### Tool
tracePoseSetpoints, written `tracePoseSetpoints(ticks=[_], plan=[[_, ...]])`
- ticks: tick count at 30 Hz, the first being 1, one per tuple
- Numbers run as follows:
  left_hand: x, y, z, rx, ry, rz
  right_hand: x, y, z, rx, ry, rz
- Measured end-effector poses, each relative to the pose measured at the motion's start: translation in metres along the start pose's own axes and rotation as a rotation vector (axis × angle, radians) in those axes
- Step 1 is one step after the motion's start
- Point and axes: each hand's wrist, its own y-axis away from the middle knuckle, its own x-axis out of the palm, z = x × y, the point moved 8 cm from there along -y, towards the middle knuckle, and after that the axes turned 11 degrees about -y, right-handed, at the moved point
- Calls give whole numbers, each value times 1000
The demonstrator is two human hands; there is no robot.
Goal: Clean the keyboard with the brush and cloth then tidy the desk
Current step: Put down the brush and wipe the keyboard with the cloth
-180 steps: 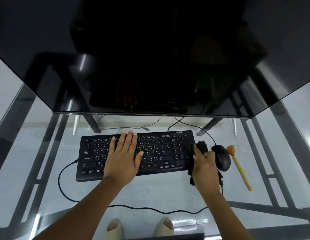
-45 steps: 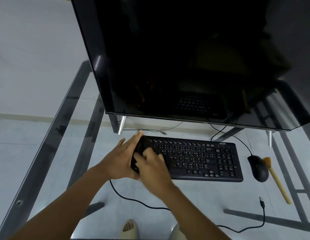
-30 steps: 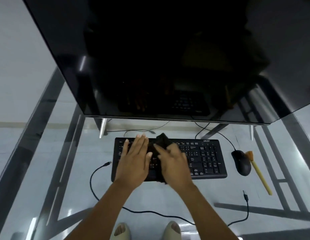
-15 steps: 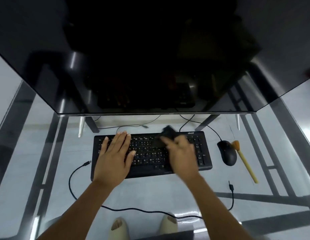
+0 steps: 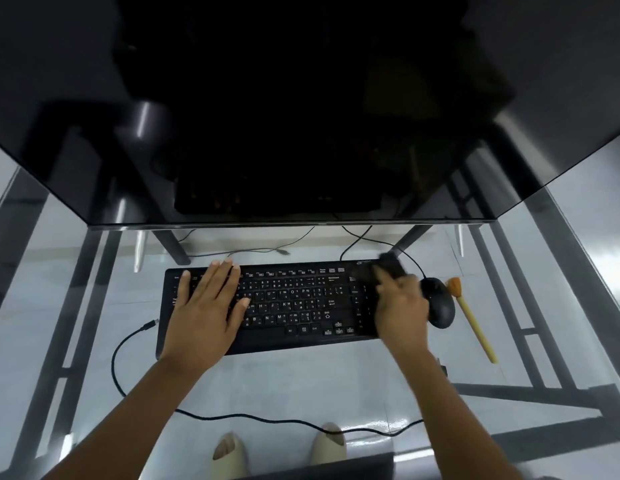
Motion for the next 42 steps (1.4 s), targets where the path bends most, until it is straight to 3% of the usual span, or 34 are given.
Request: tracePoseSetpoints(ticks=[2,6,10,11,14,16,17,20,22,27,28,30,32,34,38,40,42], plan=[[-9,-4,-15,38,-1,-36,-10,-4,-24,125,-2,-12],[-11,-16,-71,147,62,6,1,14,12,-85,-42,-2],[9,-16,-93,175,50,86,21,42,49,-375,-25,300],[12,-14,-94,177,52,90,16,37,37,-343,-30,284],[15,-11,-93,182,42,87,-9,4,-21,-10,-99,72],[16,-11,-94,172,34,82,-7,8,-25,54,-153,46],[16,-11,-94,166,28,82,-1,18,-12,23,-159,86],[16,-12,-96,171,34,78,18,67,41,-371,-115,388],[16,-12,-96,179,39,79,17,64,30,-406,-113,480],[19,-12,-94,174,44,89,-14,20,-35,-56,-215,142],[18,-12,-94,172,41,88,-9,24,-34,-28,-228,136],[18,-12,-95,173,42,90,7,47,-8,-143,-173,210],[18,-12,-96,175,46,92,24,77,21,-369,-102,442],[19,-12,-95,181,51,92,19,66,11,-367,-161,553],[20,-13,-94,192,52,85,-12,-1,-43,-120,-30,196],[19,-13,-94,189,56,80,-4,-6,-37,-22,-53,177],[19,-13,-95,188,61,75,13,6,-3,-57,-107,210]])
